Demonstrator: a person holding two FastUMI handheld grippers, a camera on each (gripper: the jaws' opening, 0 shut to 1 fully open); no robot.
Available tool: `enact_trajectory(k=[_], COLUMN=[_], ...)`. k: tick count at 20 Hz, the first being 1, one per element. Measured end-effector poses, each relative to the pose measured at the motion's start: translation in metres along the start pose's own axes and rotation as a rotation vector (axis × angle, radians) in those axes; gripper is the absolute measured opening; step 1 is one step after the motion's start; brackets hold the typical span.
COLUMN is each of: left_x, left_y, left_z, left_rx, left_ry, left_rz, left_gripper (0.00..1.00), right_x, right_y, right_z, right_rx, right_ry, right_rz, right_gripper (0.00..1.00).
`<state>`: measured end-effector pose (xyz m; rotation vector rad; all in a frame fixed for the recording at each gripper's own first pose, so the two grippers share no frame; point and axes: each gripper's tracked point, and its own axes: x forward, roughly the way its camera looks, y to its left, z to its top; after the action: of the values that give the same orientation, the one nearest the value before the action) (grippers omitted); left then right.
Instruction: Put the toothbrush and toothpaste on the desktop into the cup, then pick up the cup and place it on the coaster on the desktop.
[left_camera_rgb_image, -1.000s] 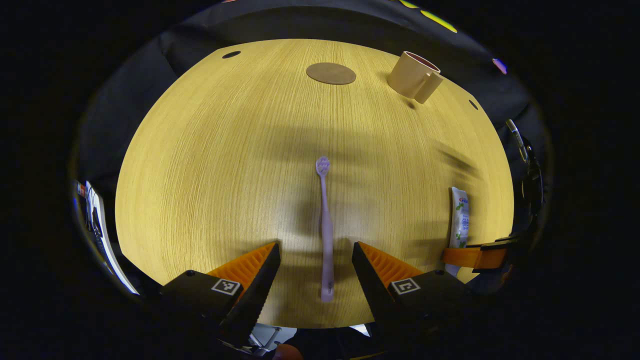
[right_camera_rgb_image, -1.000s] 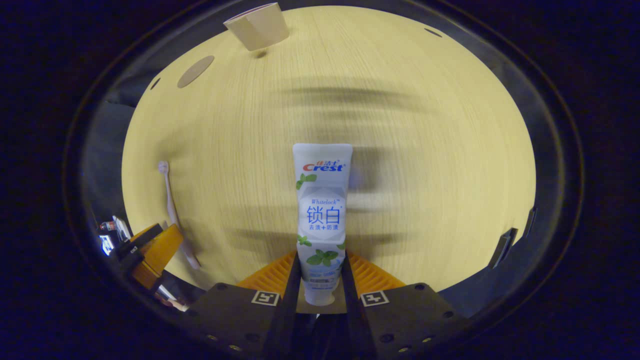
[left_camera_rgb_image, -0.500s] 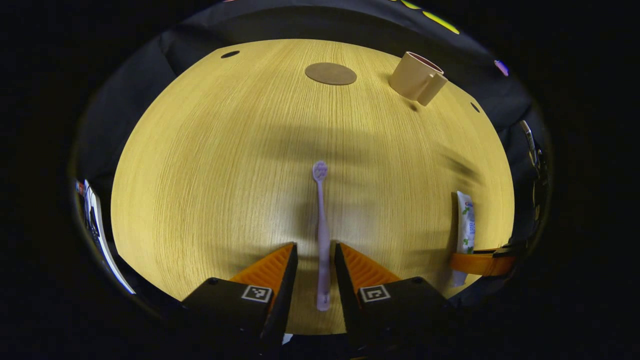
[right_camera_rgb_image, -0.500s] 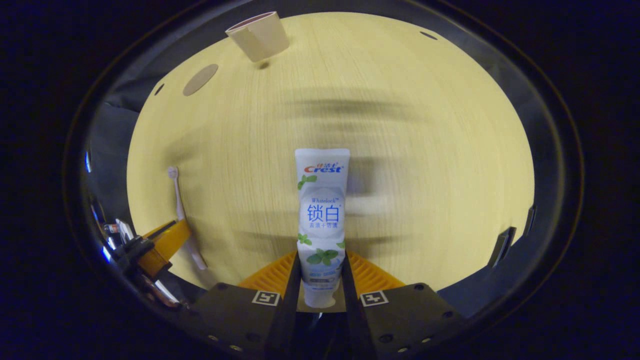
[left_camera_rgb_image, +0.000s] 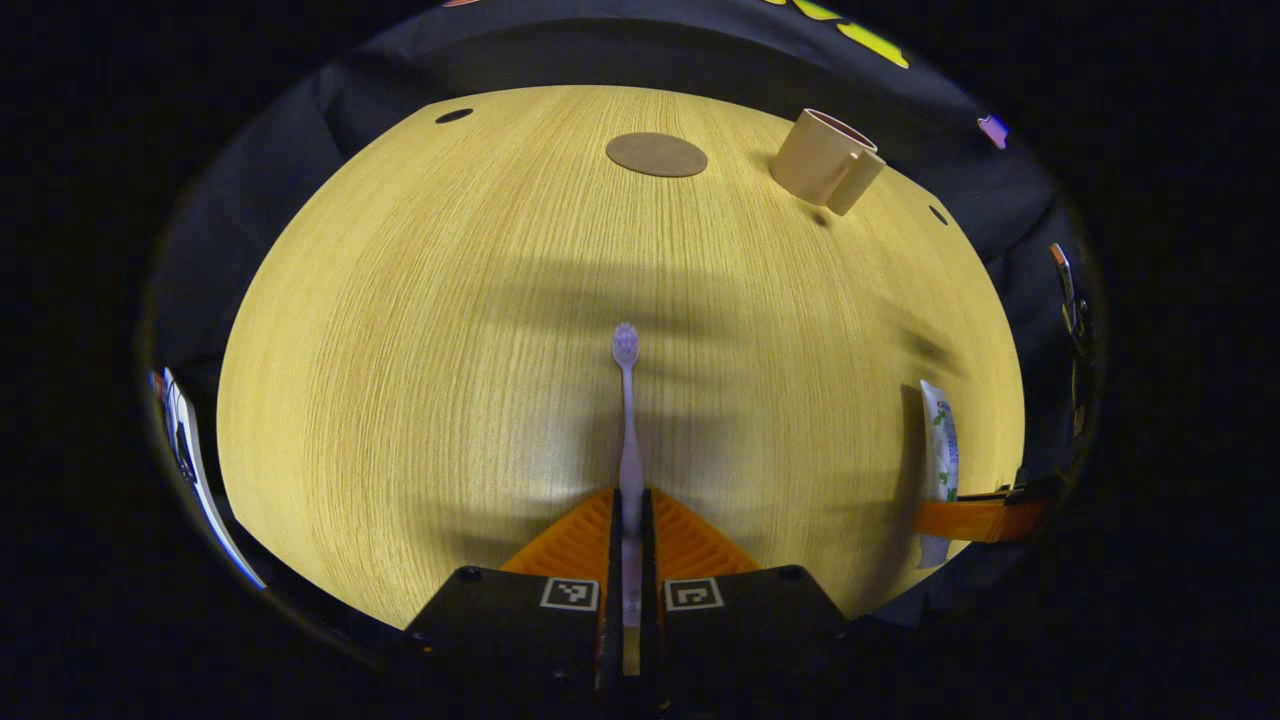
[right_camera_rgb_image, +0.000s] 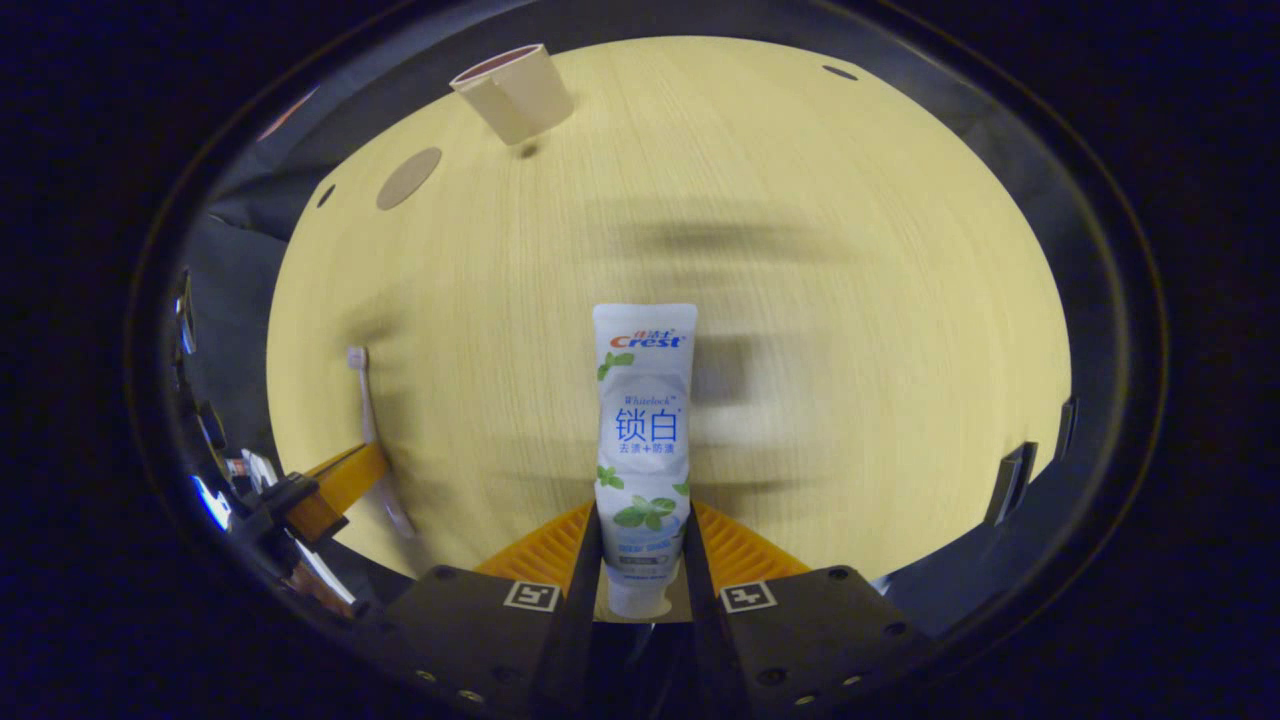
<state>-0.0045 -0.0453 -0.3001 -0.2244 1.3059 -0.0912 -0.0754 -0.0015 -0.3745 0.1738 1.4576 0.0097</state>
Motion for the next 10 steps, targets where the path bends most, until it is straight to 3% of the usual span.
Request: enact_trajectory(k=[5,6,7,10], left_x=[-0.037,-0.036,-0.031,-0.056], left_y=[-0.005,-0.011,-0.012,-0.007], left_z=[0.072,0.056,0.042,0.099], left_rx=[0.008,0.013,0.021,0.068], left_ry=[-0.059,-0.074,-0.100,-0.182], left_rz=[-0.015,-0.014,-0.006,0.016], left_gripper=[0.07,0.07,0.07,0.07], right_x=[-0.034,-0.042,-0.052,-0.085], right_y=[0.001,0.002,0.009,0.020], right_z=[0.027,0.037,0.053,0.109], right_rx=[-0.017,-0.027,-0.037,-0.098], right_ry=[-0.123,-0.165,-0.215,-0.392], right_rz=[0.031,0.038,0.064,0.070], right_gripper=[0.40,0.40,0.40,0.40])
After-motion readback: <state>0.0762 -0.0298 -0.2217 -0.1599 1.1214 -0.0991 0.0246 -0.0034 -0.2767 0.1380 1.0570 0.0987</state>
